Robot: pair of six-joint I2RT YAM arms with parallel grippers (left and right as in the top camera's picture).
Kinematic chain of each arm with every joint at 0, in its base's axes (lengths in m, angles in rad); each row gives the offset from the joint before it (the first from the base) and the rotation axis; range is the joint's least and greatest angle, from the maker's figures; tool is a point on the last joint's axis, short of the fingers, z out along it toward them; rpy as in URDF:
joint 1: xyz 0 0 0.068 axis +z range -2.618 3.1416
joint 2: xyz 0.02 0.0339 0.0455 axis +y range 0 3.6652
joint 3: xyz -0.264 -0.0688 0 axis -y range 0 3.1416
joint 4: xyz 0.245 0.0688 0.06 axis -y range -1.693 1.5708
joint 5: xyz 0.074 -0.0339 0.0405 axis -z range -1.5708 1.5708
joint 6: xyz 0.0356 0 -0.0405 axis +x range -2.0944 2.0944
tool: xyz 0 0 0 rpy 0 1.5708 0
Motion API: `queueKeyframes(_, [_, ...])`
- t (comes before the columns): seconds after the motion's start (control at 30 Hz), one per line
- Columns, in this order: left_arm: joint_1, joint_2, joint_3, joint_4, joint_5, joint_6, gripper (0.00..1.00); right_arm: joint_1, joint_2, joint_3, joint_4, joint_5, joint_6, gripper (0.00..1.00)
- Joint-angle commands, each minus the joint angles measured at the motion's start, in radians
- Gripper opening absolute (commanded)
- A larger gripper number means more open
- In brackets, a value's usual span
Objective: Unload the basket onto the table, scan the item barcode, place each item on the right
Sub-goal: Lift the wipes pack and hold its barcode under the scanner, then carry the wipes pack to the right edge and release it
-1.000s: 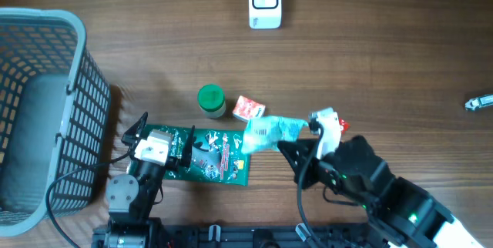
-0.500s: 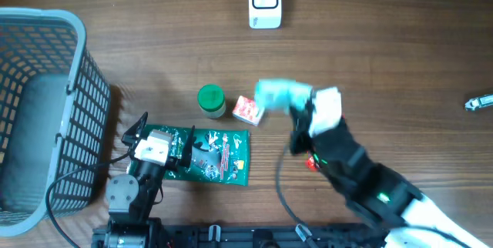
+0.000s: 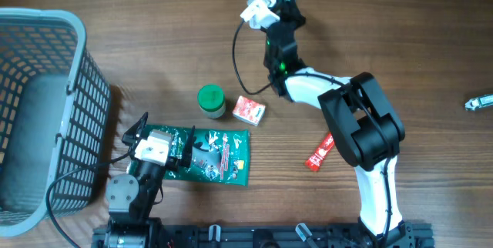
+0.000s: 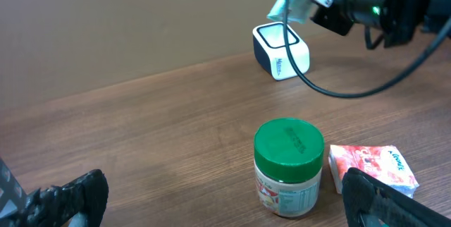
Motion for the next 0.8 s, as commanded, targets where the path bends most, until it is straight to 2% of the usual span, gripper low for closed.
queueKeyframes(0.0, [-0.004, -0.008, -0.004, -0.003, 0.013, -0.006, 1.00, -0.013, 0.010, 0.078, -0.072, -0.166, 0.035, 0.04])
queueKeyframes(0.1, [-0.004, -0.008, -0.004, -0.003, 0.013, -0.006, 1.00, -0.023, 0.052, 0.079, -0.041, -0.139, -0.045, 0.04])
queueKeyframes(0.3, [-0.004, -0.008, -0.004, -0.003, 0.013, -0.006, 1.00, -0.027, 0.105, 0.079, 0.182, -0.038, -0.111, 0.04])
queueKeyframes(0.33, [-0.004, -0.008, -0.004, -0.003, 0.013, -0.006, 1.00, -0.035, 0.105, 0.079, 0.360, 0.045, -0.157, 0.04])
queueKeyframes(0.4, [-0.004, -0.008, -0.004, -0.003, 0.013, -0.006, 1.00, -0.065, 0.105, 0.079, 0.550, 0.127, -0.255, 0.04])
queueKeyframes(0.47, [-0.004, -0.008, -0.004, -0.003, 0.013, -0.006, 1.00, -0.155, 0.105, 0.079, 0.699, 0.345, -0.347, 0.04])
queueKeyframes(0.57, [-0.004, -0.008, -0.004, -0.003, 0.013, -0.006, 1.00, -0.363, 0.105, 0.078, 0.664, 0.703, -0.199, 0.04])
queueKeyframes(0.63, [-0.004, -0.008, -0.004, -0.003, 0.013, -0.006, 1.00, -0.525, 0.105, 0.077, 0.604, 0.868, -0.095, 0.04])
queueKeyframes(0.77, [-0.004, -0.008, -0.004, -0.003, 0.013, -0.006, 1.00, -0.694, 0.105, 0.051, 0.539, 0.867, -0.069, 0.04])
